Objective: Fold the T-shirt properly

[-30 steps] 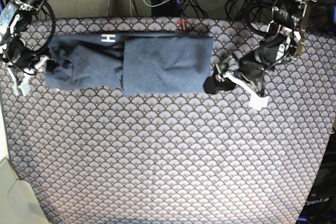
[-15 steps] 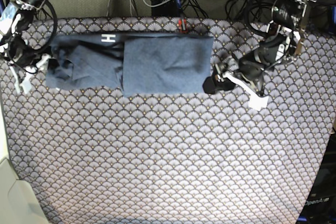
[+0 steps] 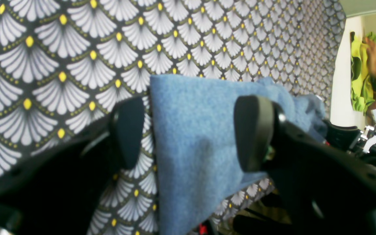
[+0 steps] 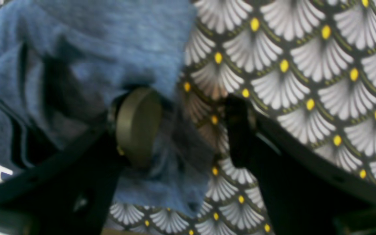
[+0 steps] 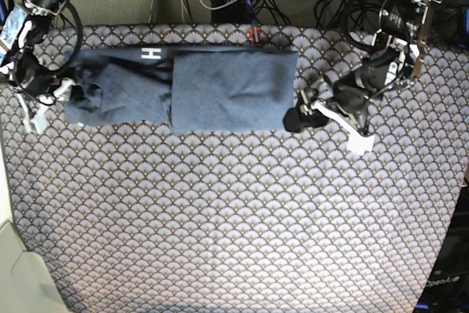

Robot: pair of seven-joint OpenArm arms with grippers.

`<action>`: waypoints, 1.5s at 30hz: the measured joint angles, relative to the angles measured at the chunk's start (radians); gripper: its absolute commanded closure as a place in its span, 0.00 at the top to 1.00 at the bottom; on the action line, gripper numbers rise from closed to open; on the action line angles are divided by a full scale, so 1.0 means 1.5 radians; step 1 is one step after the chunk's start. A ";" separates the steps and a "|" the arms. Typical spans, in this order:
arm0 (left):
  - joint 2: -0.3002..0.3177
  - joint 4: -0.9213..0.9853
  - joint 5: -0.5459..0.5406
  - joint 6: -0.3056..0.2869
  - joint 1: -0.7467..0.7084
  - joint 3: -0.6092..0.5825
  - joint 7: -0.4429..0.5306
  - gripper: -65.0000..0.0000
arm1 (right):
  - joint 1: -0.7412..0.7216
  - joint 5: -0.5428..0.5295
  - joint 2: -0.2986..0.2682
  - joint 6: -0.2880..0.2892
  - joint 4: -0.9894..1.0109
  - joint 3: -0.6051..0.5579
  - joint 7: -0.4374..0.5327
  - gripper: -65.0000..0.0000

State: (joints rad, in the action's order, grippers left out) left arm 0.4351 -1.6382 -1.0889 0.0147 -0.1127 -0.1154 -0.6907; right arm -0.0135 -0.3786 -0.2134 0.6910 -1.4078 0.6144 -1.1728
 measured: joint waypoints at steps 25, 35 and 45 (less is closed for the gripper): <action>0.000 0.000 0.000 0.000 0.000 0.001 -0.001 0.66 | 0.015 -0.008 0.045 0.000 -0.047 -0.018 -0.003 0.56; 0.000 0.000 0.000 0.000 -0.001 0.001 -0.001 0.66 | 0.021 -0.008 0.045 0.000 -0.046 -0.020 -0.005 0.01; 0.000 0.000 0.000 -0.001 -0.001 0.001 -0.001 0.66 | 0.023 -0.006 0.046 0.001 -0.057 -0.020 -0.012 0.00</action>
State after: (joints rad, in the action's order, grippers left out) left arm 0.4355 -1.6382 -1.0889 0.0139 -0.1135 -0.1139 -0.6914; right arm 0.0212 -0.3874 -0.1452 0.6918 -1.4929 0.5850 -1.1904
